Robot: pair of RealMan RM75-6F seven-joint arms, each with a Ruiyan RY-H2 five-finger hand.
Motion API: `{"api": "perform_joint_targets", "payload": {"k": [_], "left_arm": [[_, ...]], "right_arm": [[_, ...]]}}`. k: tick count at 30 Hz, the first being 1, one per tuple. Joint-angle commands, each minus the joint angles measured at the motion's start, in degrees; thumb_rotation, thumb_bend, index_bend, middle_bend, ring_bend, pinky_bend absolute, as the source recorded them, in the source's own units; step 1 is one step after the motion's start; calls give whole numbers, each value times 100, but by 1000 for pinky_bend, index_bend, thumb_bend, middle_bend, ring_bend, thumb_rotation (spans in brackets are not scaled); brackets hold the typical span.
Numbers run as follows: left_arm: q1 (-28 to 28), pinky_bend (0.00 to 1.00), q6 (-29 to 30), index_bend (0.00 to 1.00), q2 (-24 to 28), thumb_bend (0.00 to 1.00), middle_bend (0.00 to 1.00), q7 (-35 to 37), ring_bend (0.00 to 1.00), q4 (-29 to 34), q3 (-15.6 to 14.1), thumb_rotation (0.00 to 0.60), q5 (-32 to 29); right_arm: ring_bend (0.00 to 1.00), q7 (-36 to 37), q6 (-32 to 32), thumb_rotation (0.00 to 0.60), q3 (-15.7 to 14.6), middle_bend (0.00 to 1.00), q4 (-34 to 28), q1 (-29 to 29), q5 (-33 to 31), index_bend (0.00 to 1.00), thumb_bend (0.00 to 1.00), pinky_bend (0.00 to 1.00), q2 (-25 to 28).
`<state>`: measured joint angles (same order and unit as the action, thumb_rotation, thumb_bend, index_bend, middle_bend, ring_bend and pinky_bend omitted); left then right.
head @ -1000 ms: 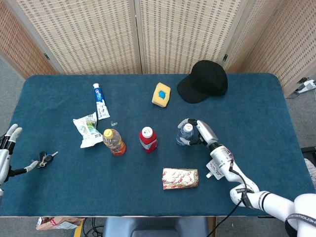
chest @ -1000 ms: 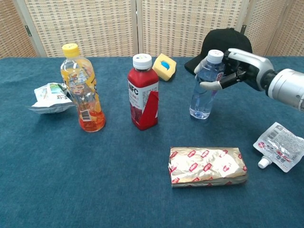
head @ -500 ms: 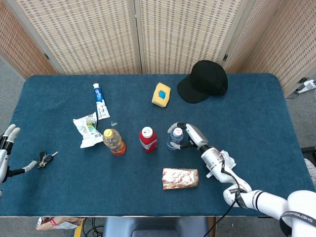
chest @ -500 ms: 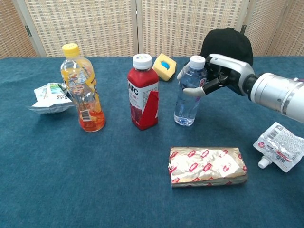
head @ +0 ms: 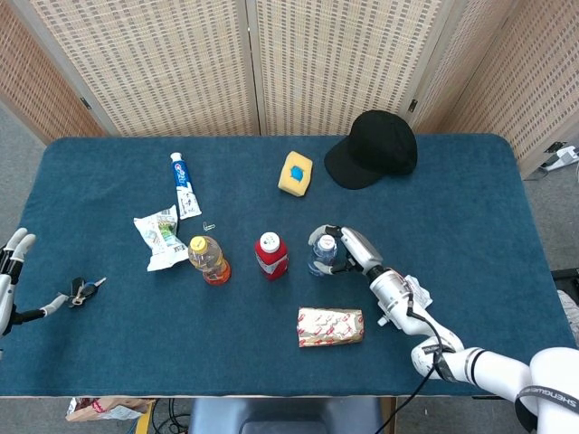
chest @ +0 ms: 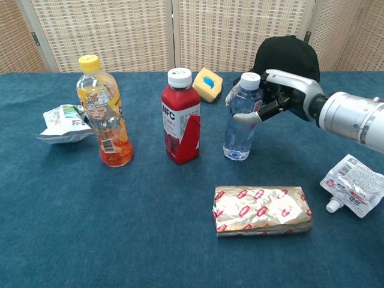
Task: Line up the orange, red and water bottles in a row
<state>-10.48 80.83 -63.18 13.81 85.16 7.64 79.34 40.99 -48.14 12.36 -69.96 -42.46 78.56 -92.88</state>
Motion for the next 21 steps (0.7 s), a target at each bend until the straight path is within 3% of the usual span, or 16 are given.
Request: {"api": "perform_joint_targets", "payload": {"k": [1,6,15,21], "left_arm": [[0,56,-8,0,-4,126,0,13,0,-15,6,600,-3],[0,56,-13,0,-25,126,0,26,0,-31,-4,600,27],[9,56,-3,0,-43,126,0,15,0,-41,7,600,30],[-3,56,-12,0,-9,126,0,-41,0,-8,28,600,21]], "right_arm": [[137,35,10,600,-33,244,1,-15,53,378,387,261,21],[30,45,-49,600,-71,151,7,-31,158,216,388,136,73],[0,103,-173,600,-141,89,-62,-5,282,114,388,73,218],[0,-21,-627,600,-239,68,-399,204,506,94,388,64,577]]}}
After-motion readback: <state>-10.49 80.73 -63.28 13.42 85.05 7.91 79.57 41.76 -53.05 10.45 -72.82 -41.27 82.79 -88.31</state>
